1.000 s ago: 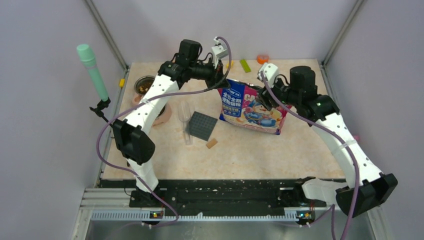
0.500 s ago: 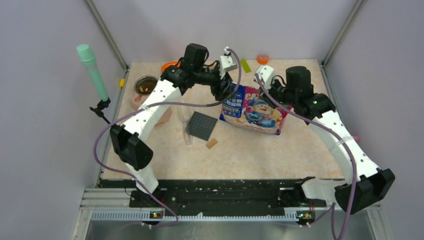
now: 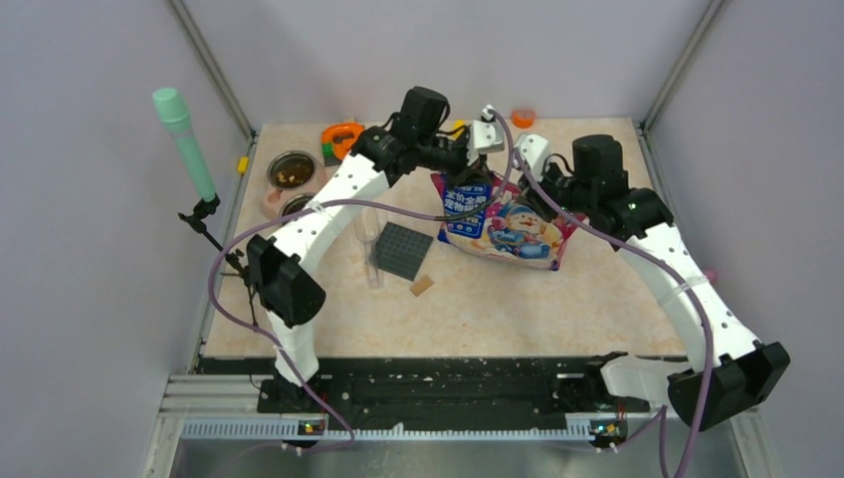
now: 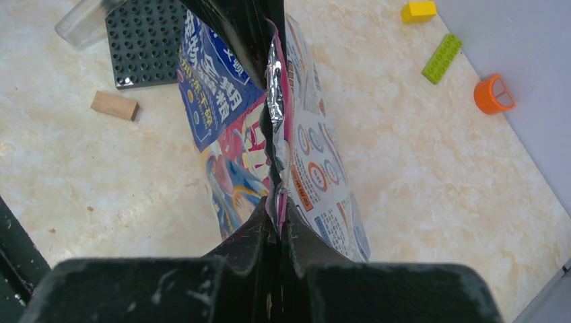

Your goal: Serve the pet food

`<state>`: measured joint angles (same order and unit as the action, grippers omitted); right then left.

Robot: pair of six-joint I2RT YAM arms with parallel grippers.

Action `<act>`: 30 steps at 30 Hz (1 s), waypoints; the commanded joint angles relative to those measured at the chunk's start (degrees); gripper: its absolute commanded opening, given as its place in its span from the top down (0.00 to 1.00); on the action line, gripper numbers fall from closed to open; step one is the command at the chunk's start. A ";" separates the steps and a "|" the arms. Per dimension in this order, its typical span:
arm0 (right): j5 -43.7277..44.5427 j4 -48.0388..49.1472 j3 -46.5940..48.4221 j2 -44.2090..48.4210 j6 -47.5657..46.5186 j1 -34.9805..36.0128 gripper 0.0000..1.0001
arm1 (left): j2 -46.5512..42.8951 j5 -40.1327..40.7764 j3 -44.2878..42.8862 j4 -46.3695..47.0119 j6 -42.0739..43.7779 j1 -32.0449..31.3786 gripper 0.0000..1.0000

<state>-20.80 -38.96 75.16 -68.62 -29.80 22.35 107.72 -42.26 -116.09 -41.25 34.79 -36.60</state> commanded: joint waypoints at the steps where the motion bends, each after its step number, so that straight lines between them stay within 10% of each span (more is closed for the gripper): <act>1: -2.53 2.60 2.63 5.29 1.07 -0.18 1.00 | 0.97 3.63 -1.21 0.23 -3.37 0.36 1.00; 6: 0.54 6.65 0.52 5.23 3.51 -0.20 0.58 | -3.12 1.49 4.57 7.73 -7.58 0.41 1.00; 15: 0.14 16.61 -2.73 1.58 5.93 1.54 0.54 | -5.38 -4.96 6.77 11.88 -13.07 1.84 1.00; 18: -0.78 16.06 -2.08 -0.08 5.84 1.81 0.64 | -5.48 -4.52 6.98 12.15 -14.00 1.86 1.00; 20: -0.97 15.10 -1.19 -0.99 5.48 1.82 1.00 | -5.73 -4.50 7.75 13.11 -14.70 1.95 1.00; 27: -3.62 17.80 -2.11 -0.59 6.46 1.82 1.00 | -6.66 -4.20 9.23 14.68 -17.20 1.93 1.00; 28: -4.01 18.00 -1.97 -1.29 7.16 1.87 0.98 | -6.90 -4.25 9.48 15.02 -17.56 1.94 1.00; 30: -4.14 18.67 -1.98 -2.56 8.65 1.95 0.55 | -7.06 -4.35 9.86 15.99 -18.25 1.91 1.00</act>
<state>-21.45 -25.47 72.75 -69.58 -23.59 23.57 104.62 -44.77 -106.98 -29.61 19.64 -34.96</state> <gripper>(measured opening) 0.180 0.010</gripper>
